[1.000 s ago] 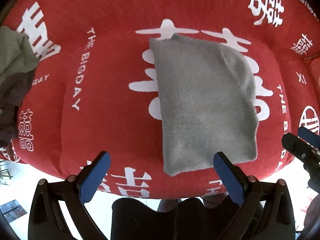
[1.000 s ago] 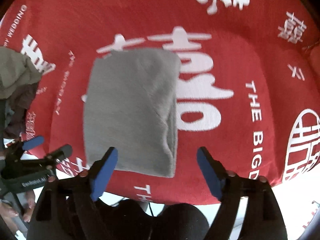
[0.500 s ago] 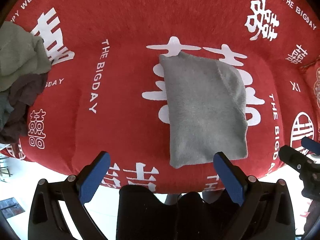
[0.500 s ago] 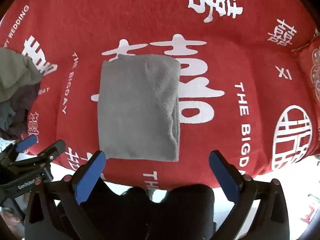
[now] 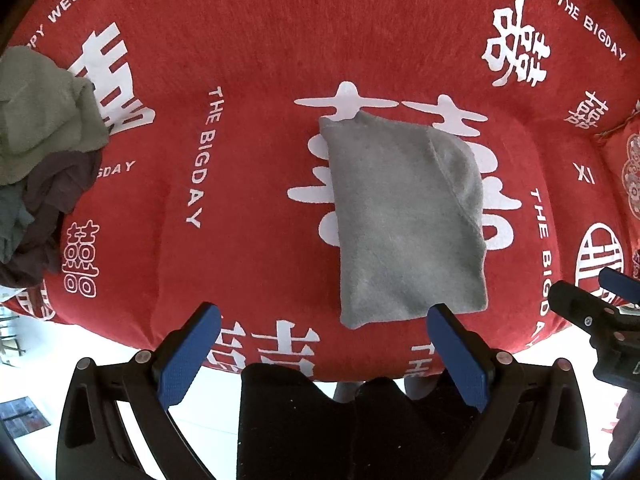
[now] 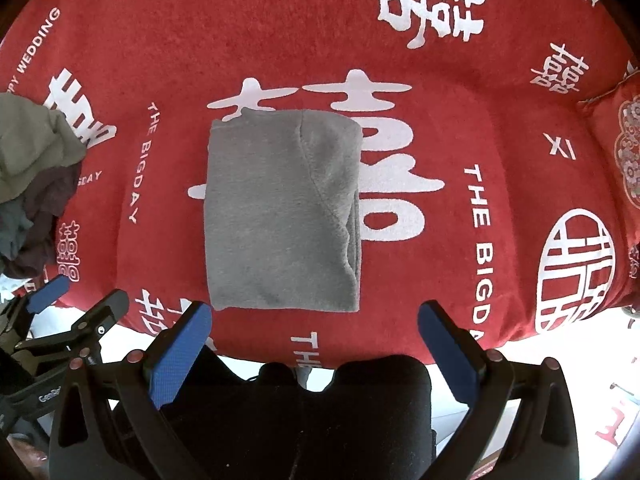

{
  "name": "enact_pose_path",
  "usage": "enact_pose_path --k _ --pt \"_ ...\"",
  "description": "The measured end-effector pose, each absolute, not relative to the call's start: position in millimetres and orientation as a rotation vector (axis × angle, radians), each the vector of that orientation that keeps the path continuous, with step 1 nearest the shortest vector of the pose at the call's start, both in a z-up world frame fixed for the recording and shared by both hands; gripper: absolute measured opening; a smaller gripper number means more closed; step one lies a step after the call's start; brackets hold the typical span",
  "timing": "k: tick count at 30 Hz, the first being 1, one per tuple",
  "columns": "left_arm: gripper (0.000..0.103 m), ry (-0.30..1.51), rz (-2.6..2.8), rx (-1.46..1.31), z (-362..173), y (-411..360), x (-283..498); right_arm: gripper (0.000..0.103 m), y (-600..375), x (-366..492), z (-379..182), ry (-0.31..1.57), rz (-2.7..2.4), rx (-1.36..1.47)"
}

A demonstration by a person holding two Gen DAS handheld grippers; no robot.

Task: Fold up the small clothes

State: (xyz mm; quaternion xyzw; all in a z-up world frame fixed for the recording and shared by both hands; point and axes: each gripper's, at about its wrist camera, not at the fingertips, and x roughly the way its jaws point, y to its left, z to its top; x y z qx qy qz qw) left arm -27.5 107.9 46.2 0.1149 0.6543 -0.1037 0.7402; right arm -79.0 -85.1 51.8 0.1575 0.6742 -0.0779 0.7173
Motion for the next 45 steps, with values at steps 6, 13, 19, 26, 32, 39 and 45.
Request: enact_pose_path --k 6,13,19,26,32,39,45 --pt "0.103 1.429 -0.221 0.249 49.3 110.9 -25.5 0.103 -83.5 -77.8 54.9 1.493 -0.177 0.337" --pt "0.103 1.430 -0.219 0.247 49.5 112.0 -25.1 0.103 -82.6 -77.7 54.8 1.498 -0.183 0.332" --pt "0.103 1.429 -0.220 0.248 49.5 111.8 -25.0 0.103 -82.8 -77.3 54.9 1.498 -0.182 0.331" --pt "0.103 1.428 -0.214 0.243 50.6 113.1 -24.4 0.103 -82.3 -77.2 55.0 1.499 -0.185 0.334" --pt "0.103 1.428 -0.215 0.247 50.8 112.8 -24.4 0.103 -82.5 -77.4 55.4 1.498 -0.186 0.333" --pt "0.103 1.429 -0.212 0.242 50.5 111.6 -25.4 0.103 -83.8 -76.5 55.7 1.500 -0.181 0.330" --pt "0.103 1.430 -0.212 0.242 50.6 111.7 -25.9 0.103 -83.9 -76.3 56.0 1.499 -0.180 0.330"
